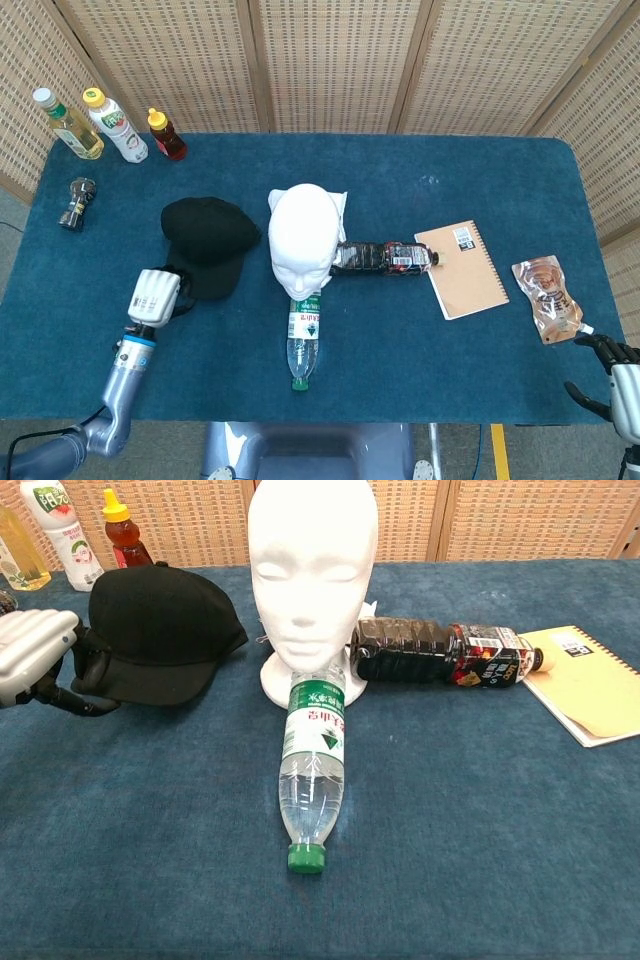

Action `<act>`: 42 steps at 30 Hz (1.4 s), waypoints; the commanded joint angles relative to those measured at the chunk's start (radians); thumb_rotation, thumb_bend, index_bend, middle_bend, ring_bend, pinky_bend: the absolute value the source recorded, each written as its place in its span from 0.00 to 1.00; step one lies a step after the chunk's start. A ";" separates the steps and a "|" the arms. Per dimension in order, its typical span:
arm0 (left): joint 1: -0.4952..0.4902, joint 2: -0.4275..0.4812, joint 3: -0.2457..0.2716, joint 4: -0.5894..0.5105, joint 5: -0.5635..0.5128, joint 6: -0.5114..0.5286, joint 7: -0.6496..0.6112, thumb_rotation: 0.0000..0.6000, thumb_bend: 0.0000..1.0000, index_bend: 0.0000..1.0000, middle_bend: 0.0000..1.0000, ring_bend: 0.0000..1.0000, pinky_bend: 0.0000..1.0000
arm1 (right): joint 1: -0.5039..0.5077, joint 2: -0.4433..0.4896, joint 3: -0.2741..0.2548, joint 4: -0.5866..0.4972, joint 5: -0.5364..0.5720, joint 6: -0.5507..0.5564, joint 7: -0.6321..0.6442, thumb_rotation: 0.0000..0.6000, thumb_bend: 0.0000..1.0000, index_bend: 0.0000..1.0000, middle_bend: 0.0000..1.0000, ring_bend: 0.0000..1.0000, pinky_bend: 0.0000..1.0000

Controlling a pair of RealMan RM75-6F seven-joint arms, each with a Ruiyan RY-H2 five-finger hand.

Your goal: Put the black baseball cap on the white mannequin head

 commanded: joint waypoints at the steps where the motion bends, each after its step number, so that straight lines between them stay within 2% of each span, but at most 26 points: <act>1: -0.030 -0.015 -0.030 0.014 -0.005 0.008 -0.013 1.00 0.19 0.75 0.67 0.52 0.68 | -0.001 0.001 0.000 0.000 0.000 0.002 0.001 1.00 0.15 0.34 0.39 0.43 0.42; 9: -0.114 -0.060 -0.104 0.094 -0.052 -0.033 -0.028 1.00 0.19 0.68 0.54 0.40 0.63 | -0.008 0.004 0.002 -0.001 -0.002 0.017 0.003 1.00 0.15 0.34 0.39 0.43 0.42; 16: -0.205 -0.131 -0.166 0.242 -0.131 -0.133 -0.051 1.00 0.21 0.62 0.49 0.36 0.59 | -0.019 0.013 0.003 -0.009 -0.004 0.035 0.001 1.00 0.15 0.34 0.39 0.43 0.42; 24: -0.281 -0.187 -0.178 0.400 -0.156 -0.198 -0.127 1.00 0.24 0.62 0.47 0.35 0.56 | -0.018 0.021 0.008 -0.025 -0.005 0.034 -0.012 1.00 0.15 0.34 0.39 0.43 0.42; 28: -0.315 -0.203 -0.172 0.472 -0.169 -0.266 -0.150 1.00 0.26 0.60 0.44 0.32 0.52 | -0.017 0.023 0.009 -0.031 -0.004 0.032 -0.018 1.00 0.15 0.34 0.39 0.43 0.42; 31: -0.329 -0.208 -0.162 0.499 -0.166 -0.279 -0.169 1.00 0.35 0.59 0.43 0.32 0.52 | -0.018 0.025 0.010 -0.034 -0.003 0.034 -0.020 1.00 0.15 0.34 0.39 0.43 0.42; 33: -0.333 -0.211 -0.153 0.512 -0.159 -0.270 -0.177 1.00 0.43 0.59 0.43 0.32 0.54 | -0.018 0.026 0.010 -0.034 -0.003 0.033 -0.019 1.00 0.15 0.34 0.39 0.43 0.42; 35: -0.334 -0.214 -0.146 0.521 -0.154 -0.252 -0.188 1.00 0.47 0.60 0.43 0.32 0.60 | -0.018 0.026 0.010 -0.034 -0.004 0.033 -0.018 1.00 0.15 0.34 0.39 0.43 0.42; 38: -0.330 -0.212 -0.142 0.523 -0.143 -0.194 -0.222 1.00 0.49 0.66 0.43 0.38 0.71 | -0.019 0.026 0.009 -0.034 -0.009 0.036 -0.015 1.00 0.15 0.34 0.39 0.43 0.42; 42: -0.319 -0.194 -0.122 0.526 -0.112 -0.097 -0.267 1.00 0.49 0.77 0.48 0.43 0.76 | -0.022 0.029 0.009 -0.034 -0.013 0.044 -0.008 1.00 0.15 0.34 0.39 0.43 0.42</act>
